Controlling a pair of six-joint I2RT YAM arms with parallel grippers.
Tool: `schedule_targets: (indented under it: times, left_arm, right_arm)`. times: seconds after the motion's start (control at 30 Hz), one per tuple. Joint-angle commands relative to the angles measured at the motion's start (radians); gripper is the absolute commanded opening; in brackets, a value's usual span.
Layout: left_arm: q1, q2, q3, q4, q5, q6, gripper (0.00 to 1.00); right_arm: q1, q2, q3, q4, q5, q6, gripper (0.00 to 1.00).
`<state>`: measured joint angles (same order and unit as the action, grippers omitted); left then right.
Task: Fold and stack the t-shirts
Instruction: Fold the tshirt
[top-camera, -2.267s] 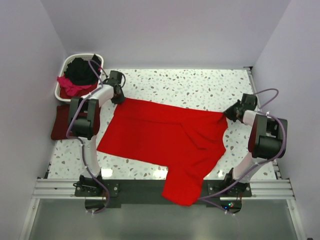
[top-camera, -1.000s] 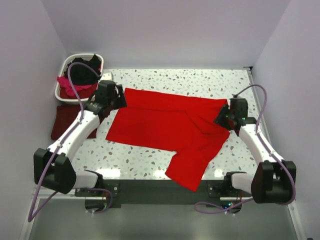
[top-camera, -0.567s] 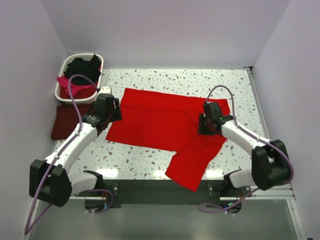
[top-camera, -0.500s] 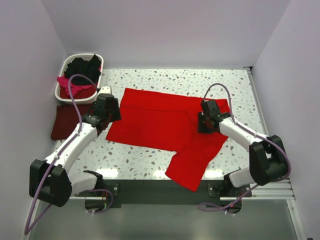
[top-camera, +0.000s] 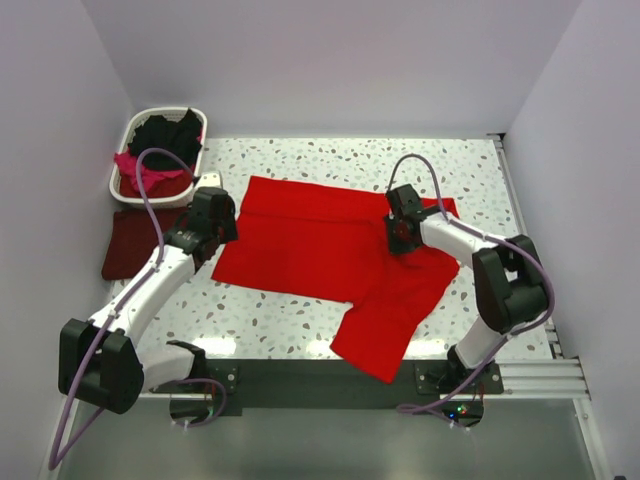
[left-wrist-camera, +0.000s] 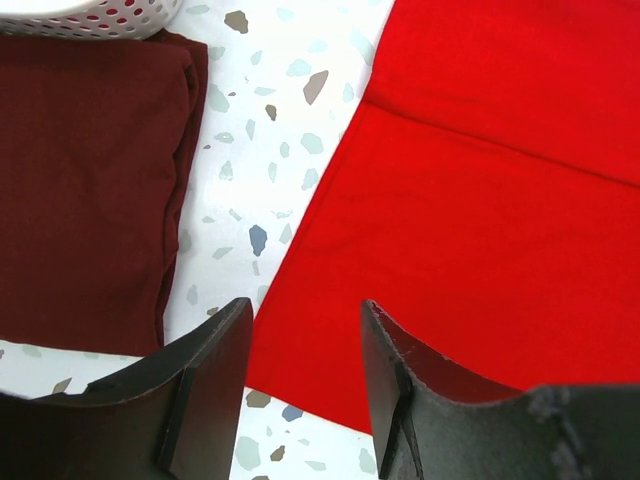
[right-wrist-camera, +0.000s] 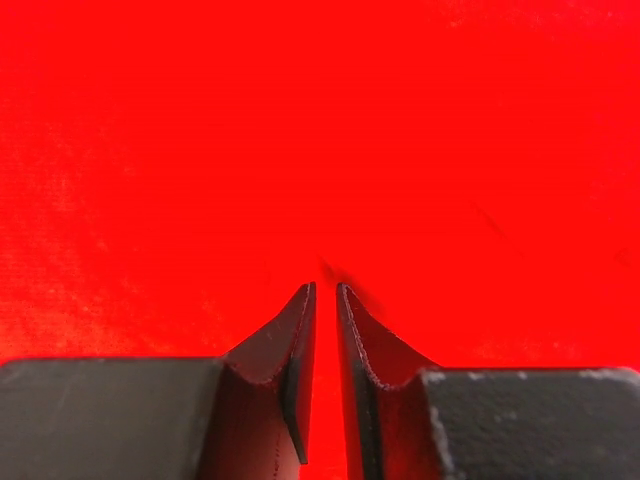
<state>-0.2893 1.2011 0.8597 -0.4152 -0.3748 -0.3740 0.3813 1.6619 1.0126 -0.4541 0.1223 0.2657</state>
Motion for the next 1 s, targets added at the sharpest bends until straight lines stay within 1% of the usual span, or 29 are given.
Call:
schedule_targets:
  times: [0.0,0.07,0.17,0.3,0.53,0.7,0.77,0.8,0.87,0.9,0.97]
  left_arm:
    - [0.001,-0.005,0.002,0.030,-0.024,0.010,0.53]
    - [0.001,-0.003,0.002,0.030,-0.026,0.010,0.54]
    - [0.001,-0.005,0.001,0.029,-0.027,0.010,0.55]
    - [0.001,-0.002,0.001,0.029,-0.026,0.010,0.56]
    - [0.001,-0.002,-0.001,0.027,-0.027,0.012,0.60]
    - [0.001,-0.003,-0.001,0.030,-0.023,0.014,0.61]
    - [0.001,-0.002,-0.001,0.030,-0.021,0.014,0.62]
    - [0.001,-0.003,-0.001,0.029,-0.022,0.014,0.62]
    - [0.001,-0.002,-0.001,0.029,-0.023,0.015,0.62]
    - [0.001,-0.003,-0.002,0.029,-0.023,0.015,0.62]
    - [0.001,-0.003,-0.004,0.029,-0.023,0.015,0.62]
  right_arm:
    - [0.004,0.033,0.061,-0.037,0.049,-0.036,0.18]
    - [0.004,0.039,0.072,-0.047,0.114,-0.034,0.18]
    - [0.002,0.042,0.081,-0.046,0.172,-0.037,0.24]
    - [-0.002,0.082,0.113,-0.057,0.221,-0.052,0.27]
    - [-0.002,0.104,0.135,-0.060,0.200,-0.065,0.29]
    - [-0.002,0.107,0.127,-0.067,0.201,-0.079,0.28]
    - [-0.002,0.111,0.129,-0.069,0.200,-0.083,0.23]
    - [-0.002,0.117,0.132,-0.072,0.197,-0.085,0.17]
    - [-0.002,0.124,0.141,-0.078,0.183,-0.088,0.10]
    - [-0.004,0.121,0.144,-0.081,0.181,-0.089,0.05]
    - [-0.004,0.113,0.152,-0.096,0.174,-0.089,0.01]
